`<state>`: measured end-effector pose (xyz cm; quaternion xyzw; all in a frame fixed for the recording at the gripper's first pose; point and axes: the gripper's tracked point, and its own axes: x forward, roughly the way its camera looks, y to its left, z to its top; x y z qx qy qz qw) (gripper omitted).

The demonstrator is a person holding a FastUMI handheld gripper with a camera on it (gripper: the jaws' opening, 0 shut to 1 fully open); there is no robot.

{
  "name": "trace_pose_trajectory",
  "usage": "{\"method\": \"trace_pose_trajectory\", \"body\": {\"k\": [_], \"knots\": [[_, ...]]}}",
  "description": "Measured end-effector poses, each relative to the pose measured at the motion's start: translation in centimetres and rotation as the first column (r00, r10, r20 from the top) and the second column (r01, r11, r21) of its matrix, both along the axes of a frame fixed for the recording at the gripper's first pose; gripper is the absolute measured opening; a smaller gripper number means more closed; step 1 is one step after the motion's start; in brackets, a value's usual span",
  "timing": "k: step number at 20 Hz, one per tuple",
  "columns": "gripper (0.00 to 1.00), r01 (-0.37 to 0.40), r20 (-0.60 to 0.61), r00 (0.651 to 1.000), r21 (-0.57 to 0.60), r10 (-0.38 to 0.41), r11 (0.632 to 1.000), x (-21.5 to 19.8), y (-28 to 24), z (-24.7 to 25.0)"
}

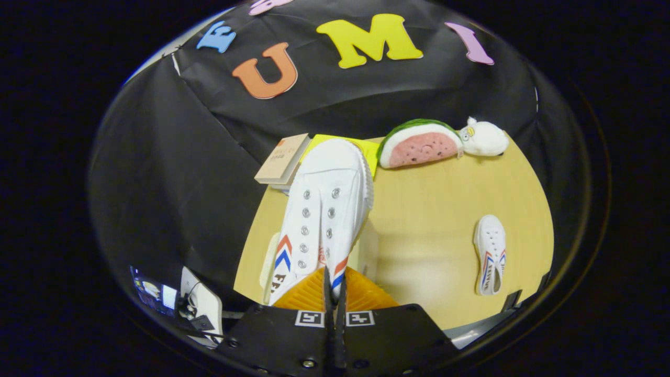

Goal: Open the storage box then place both shoes into the box .Put the left shoe in first, then the right shoe, with the right side of both shoes facing outward in a uniform manner.

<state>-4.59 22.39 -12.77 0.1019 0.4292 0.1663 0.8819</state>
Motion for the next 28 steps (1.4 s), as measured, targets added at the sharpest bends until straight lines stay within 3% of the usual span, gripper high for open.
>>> {"method": "trace_pose_trajectory", "body": {"k": [5, 8, 15, 24, 28], "knots": [[0.0, -0.04, -0.022, 0.999, -0.059, 0.038, 0.997, 0.4, 5.8, -4.5], [0.0, -0.024, -0.068, 0.998, -0.075, 0.019, 0.997, 0.6, 7.6, -7.4], [0.0, 0.016, -0.131, 0.991, -0.101, -0.029, 0.995, 1.3, 9.7, -11.8], [0.02, -0.008, -0.154, 0.988, -0.144, -0.014, 0.99, 1.5, 11.0, -14.3], [0.22, -0.013, -0.124, 0.992, -0.121, -0.002, 0.993, 1.9, 11.3, -13.9]]}}
